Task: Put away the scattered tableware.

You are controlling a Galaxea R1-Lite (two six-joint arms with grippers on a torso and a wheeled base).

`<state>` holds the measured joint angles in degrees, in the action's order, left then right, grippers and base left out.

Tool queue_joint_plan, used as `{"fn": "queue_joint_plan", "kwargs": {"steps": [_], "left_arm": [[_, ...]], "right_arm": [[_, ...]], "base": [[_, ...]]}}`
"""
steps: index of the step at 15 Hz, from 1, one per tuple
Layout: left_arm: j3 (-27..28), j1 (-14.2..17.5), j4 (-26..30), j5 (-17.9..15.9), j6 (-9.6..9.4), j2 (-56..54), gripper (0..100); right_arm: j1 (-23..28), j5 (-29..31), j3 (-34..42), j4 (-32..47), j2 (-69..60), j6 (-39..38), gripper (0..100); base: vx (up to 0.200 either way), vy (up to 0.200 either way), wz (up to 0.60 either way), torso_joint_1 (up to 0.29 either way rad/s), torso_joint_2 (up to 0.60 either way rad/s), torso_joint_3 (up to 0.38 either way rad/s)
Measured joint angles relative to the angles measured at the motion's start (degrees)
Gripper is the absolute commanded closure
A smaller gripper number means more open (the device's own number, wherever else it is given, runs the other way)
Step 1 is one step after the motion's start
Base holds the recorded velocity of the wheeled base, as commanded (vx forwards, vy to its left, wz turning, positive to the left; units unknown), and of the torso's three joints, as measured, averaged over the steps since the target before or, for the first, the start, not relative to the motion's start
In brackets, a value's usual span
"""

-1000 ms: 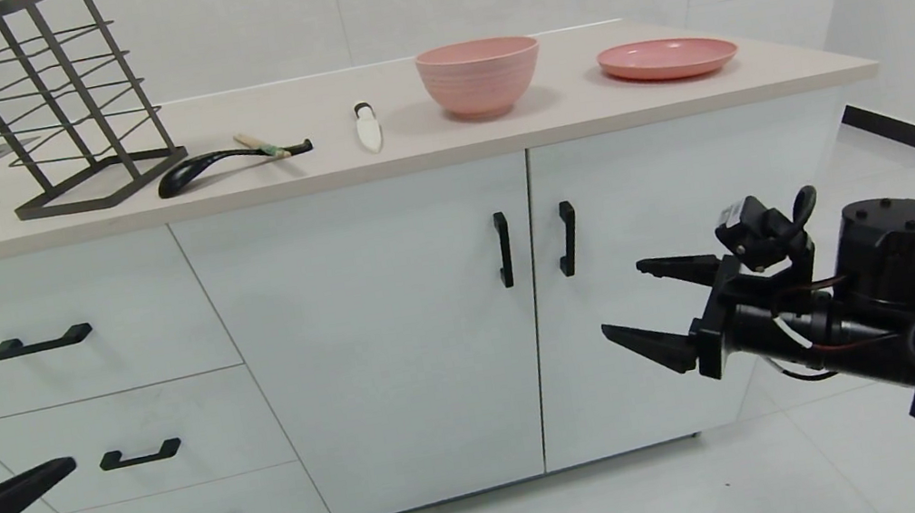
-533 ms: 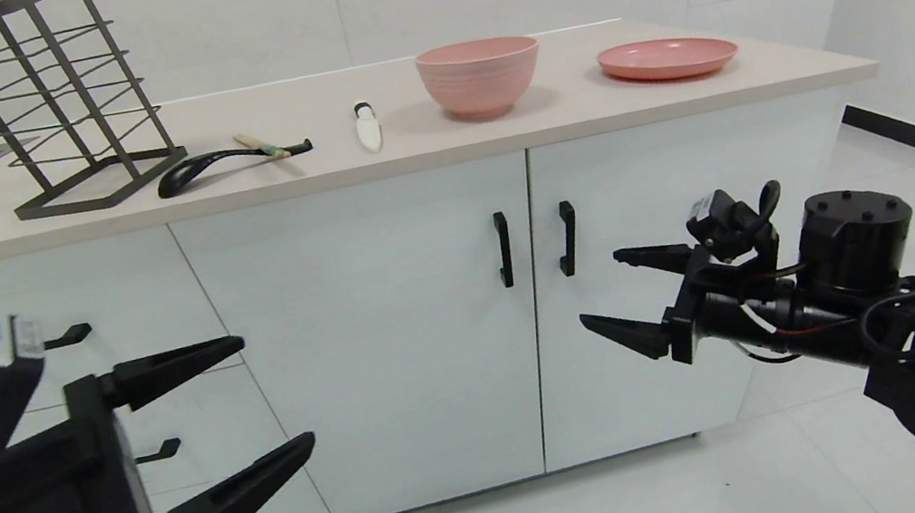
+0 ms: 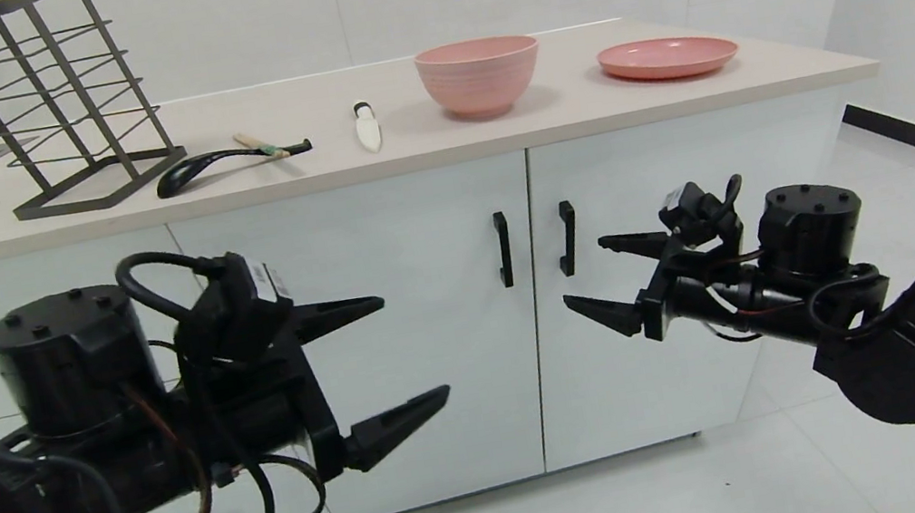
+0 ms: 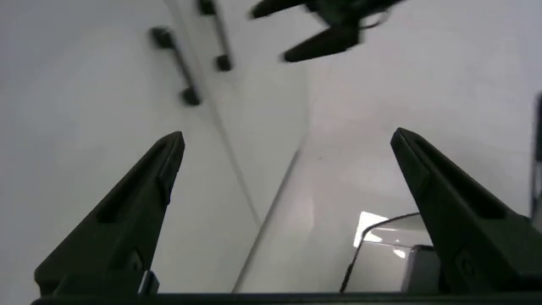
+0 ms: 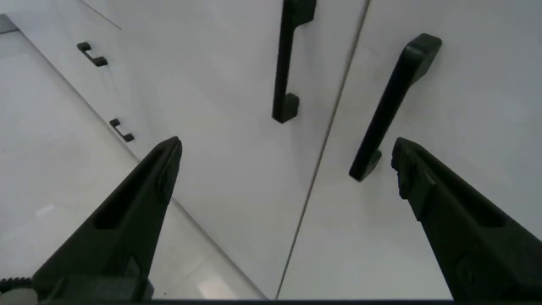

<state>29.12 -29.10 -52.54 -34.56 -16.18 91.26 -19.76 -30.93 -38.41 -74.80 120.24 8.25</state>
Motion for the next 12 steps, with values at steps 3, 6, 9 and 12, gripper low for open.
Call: {"fn": "queue_joint_plan", "kwargs": {"steps": [3, 6, 9, 12], "left_arm": [[0.0, -4.4, -2.1, -4.5, -2.82, 3.8, 0], [2.7, -5.2, -2.7, -4.5, -2.51, 6.5, 0], [5.3, -5.1, -2.8, -4.1, -2.16, 9.1, 0], [7.6, -5.0, -3.1, -4.0, -0.66, 11.1, 0]], "right_arm": [[0.6, 0.2, -3.9, 0.0, 2.3, 0.0, 0], [2.3, 0.1, -7.9, 0.0, 4.9, 0.0, 0], [2.3, -0.5, -10.6, -0.6, 7.2, -0.2, 0], [0.7, -1.3, -11.3, -1.5, 8.5, -0.4, 0]], "base": [[0.0, 0.0, 0.0, 0.0, 0.0, 0.0], [0.0, 0.0, 0.0, 0.0, 0.0, 0.0], [0.0, 0.0, 0.0, 0.0, 0.0, 0.0], [0.0, 0.0, 0.0, 0.0, 0.0, 0.0]]}}
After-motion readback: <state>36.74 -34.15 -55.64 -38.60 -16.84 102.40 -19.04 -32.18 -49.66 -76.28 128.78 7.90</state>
